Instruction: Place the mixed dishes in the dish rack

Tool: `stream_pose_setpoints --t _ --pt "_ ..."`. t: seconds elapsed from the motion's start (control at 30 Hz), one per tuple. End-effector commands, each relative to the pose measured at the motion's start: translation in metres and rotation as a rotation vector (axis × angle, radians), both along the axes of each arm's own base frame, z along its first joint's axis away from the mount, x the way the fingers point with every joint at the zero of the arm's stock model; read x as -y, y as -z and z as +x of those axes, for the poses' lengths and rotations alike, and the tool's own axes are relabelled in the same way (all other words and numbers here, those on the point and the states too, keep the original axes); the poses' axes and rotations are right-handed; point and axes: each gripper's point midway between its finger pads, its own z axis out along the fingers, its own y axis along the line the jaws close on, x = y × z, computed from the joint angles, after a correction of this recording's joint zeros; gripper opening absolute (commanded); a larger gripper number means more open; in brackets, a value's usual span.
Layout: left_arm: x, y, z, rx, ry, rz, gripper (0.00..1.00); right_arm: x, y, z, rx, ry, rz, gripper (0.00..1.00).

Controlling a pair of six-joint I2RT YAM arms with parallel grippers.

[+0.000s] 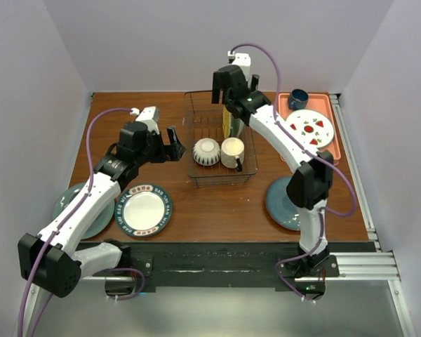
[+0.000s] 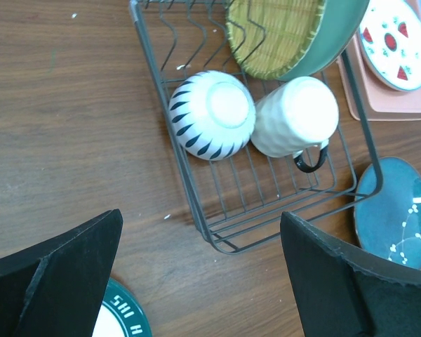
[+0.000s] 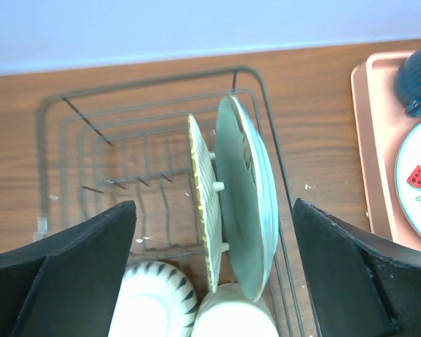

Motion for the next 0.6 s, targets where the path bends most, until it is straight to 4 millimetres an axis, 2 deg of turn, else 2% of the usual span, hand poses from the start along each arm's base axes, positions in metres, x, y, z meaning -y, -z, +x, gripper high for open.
stream_pose_setpoints --t 0.0,0.1,0.13,0.2,0.23,0.3,0.33,0.37,0.4,0.43,0.47,0.57 --pt "0.006 -0.024 -0.001 0.103 0.056 -0.044 1.00 0.020 -0.040 -0.023 0.029 -0.003 0.123 0.99" --pt "0.008 -0.026 -0.006 0.125 0.073 -0.063 1.00 0.048 -0.036 -0.044 0.000 0.030 0.208 0.99" --pt "0.010 -0.026 -0.008 0.127 0.084 -0.077 1.00 0.064 -0.034 -0.057 -0.004 0.040 0.236 0.99" --pt "0.013 -0.027 -0.009 0.131 0.098 -0.093 1.00 0.078 -0.028 -0.072 -0.009 0.067 0.275 0.99" --pt "0.015 -0.025 -0.011 0.124 0.105 -0.105 1.00 0.091 -0.026 -0.088 -0.006 0.078 0.288 0.99" --pt "0.018 -0.025 -0.012 0.122 0.110 -0.121 1.00 0.103 -0.019 -0.105 -0.015 0.100 0.303 0.99" --pt "0.017 -0.023 -0.011 0.113 0.095 -0.131 1.00 0.111 0.000 -0.117 -0.052 0.119 0.290 0.98" --pt "0.017 -0.023 -0.010 0.110 0.086 -0.138 1.00 0.119 -0.011 -0.130 -0.023 0.128 0.315 0.99" --pt "0.017 -0.022 -0.010 0.099 0.075 -0.143 1.00 0.123 -0.006 -0.139 -0.031 0.135 0.315 0.98" --pt "0.015 -0.023 -0.009 0.093 0.052 -0.156 1.00 0.131 0.012 -0.149 -0.066 0.155 0.303 0.99" --pt "0.015 -0.022 -0.009 0.088 0.045 -0.162 1.00 0.137 0.003 -0.161 -0.042 0.164 0.334 0.99" --pt "0.010 -0.020 -0.007 0.077 -0.011 -0.179 1.00 0.151 0.020 -0.185 -0.072 0.196 0.331 0.99"
